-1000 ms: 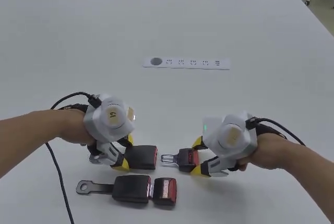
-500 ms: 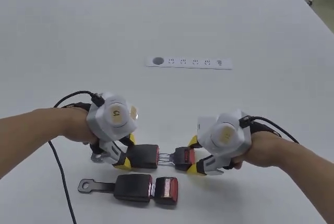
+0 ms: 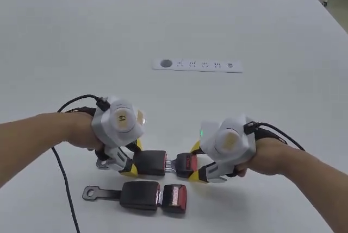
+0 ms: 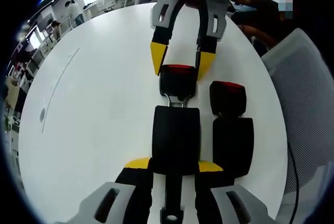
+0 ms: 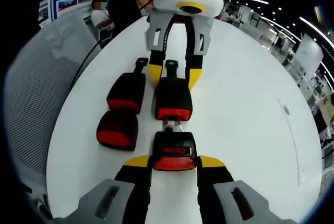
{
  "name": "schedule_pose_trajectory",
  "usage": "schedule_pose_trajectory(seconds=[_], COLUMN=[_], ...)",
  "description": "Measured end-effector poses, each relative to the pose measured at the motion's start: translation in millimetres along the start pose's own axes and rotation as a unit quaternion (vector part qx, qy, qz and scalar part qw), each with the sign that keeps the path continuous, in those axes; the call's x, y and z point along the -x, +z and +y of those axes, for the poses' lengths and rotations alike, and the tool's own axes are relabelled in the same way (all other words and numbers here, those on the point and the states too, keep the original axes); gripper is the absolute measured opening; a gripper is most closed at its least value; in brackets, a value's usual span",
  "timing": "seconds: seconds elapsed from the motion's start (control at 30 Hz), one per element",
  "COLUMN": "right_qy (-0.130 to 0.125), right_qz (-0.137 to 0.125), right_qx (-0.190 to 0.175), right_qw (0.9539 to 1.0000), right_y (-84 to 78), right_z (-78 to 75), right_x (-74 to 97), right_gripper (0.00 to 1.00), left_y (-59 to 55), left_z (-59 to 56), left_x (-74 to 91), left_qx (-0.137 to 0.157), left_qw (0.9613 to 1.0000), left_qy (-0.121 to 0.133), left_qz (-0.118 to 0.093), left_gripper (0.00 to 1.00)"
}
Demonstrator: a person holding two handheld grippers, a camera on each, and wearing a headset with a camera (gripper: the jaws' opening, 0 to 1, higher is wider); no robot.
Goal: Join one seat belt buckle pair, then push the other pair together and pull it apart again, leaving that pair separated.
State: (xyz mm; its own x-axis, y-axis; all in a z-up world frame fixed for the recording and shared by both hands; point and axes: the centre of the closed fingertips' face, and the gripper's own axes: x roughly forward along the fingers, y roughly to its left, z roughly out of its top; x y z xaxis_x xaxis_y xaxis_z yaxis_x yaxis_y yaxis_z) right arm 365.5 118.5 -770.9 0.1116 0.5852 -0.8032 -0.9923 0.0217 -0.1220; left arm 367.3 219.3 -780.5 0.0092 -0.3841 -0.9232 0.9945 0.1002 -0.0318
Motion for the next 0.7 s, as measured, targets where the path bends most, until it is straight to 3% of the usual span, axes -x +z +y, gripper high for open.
schedule_pose_trajectory(seconds=[0.2, 0.5, 0.53, 0.7], right_qy=[0.002, 0.0, -0.003, -0.001], right_qz=[-0.004, -0.007, -0.019, -0.013], right_qx=[-0.013, -0.022, -0.054, -0.034], right_qw=[0.9999, 0.9997, 0.9983, 0.9993], right_y=[1.3, 1.8, 6.5, 5.5], right_z=[0.6, 0.2, -1.0, -1.5], right_x=[0.8, -1.0, -1.9, -1.9], right_gripper=[0.3, 0.29, 0.29, 0.29], left_y=[0.7, 1.6, 1.5, 0.9], left_z=[-1.1, -1.2, -1.6, -0.6], left_x=[0.6, 0.1, 0.0, -0.6], left_qx=[0.007, -0.005, -0.01, -0.014], left_qw=[0.9998, 0.9999, 0.9999, 0.9999], left_qy=[0.006, 0.004, 0.004, 0.001], left_qz=[-0.016, -0.008, -0.008, -0.003], left_gripper=[0.31, 0.31, 0.31, 0.31])
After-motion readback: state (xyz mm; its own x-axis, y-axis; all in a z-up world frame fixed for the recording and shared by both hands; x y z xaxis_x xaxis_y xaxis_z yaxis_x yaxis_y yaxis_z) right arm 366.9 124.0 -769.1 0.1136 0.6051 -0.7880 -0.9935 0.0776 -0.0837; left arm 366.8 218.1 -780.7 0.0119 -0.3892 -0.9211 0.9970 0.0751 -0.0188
